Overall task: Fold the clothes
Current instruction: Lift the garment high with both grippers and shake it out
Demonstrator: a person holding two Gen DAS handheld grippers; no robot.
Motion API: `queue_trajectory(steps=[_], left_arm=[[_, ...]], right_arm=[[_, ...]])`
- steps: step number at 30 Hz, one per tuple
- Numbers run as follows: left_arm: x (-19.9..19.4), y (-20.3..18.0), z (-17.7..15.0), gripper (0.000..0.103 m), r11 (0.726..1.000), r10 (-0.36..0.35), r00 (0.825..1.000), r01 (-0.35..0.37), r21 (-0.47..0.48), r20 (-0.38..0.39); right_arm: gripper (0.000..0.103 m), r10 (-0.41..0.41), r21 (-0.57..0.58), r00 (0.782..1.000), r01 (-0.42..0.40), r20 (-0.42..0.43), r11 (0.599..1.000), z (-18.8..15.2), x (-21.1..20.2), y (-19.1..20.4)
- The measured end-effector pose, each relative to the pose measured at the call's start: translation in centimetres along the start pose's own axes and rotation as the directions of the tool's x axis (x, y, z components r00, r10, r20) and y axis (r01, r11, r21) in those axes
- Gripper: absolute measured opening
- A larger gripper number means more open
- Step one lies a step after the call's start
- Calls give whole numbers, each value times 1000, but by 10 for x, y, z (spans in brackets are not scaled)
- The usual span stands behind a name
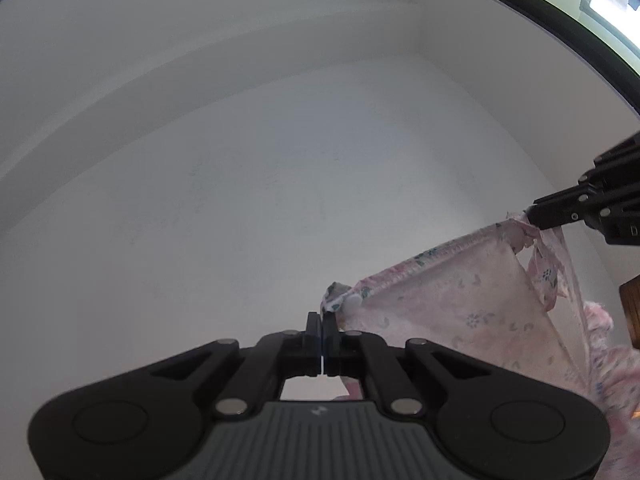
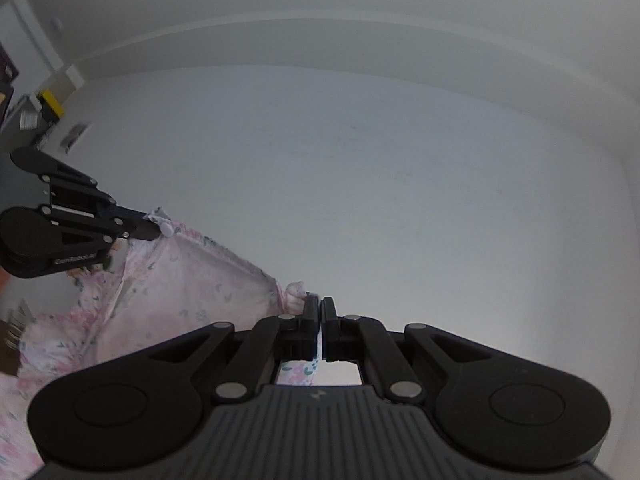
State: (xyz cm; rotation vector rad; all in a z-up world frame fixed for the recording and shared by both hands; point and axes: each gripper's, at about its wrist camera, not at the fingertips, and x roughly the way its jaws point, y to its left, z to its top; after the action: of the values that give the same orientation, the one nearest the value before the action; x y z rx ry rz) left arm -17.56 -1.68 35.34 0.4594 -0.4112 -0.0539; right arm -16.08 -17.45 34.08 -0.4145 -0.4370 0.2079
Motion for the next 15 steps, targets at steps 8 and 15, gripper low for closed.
queue_trajectory(steps=[8,15], left_arm=[[63,1,-13,0,999,-23,1000,24,38,-15],[146,-12,-61,0,999,-39,995,39,-2,-86]], right_arm=[[1,-29,-17,998,28,-49,999,-24,57,-6],[1,-108,5,983,110,-151,994,-89,152,6]])
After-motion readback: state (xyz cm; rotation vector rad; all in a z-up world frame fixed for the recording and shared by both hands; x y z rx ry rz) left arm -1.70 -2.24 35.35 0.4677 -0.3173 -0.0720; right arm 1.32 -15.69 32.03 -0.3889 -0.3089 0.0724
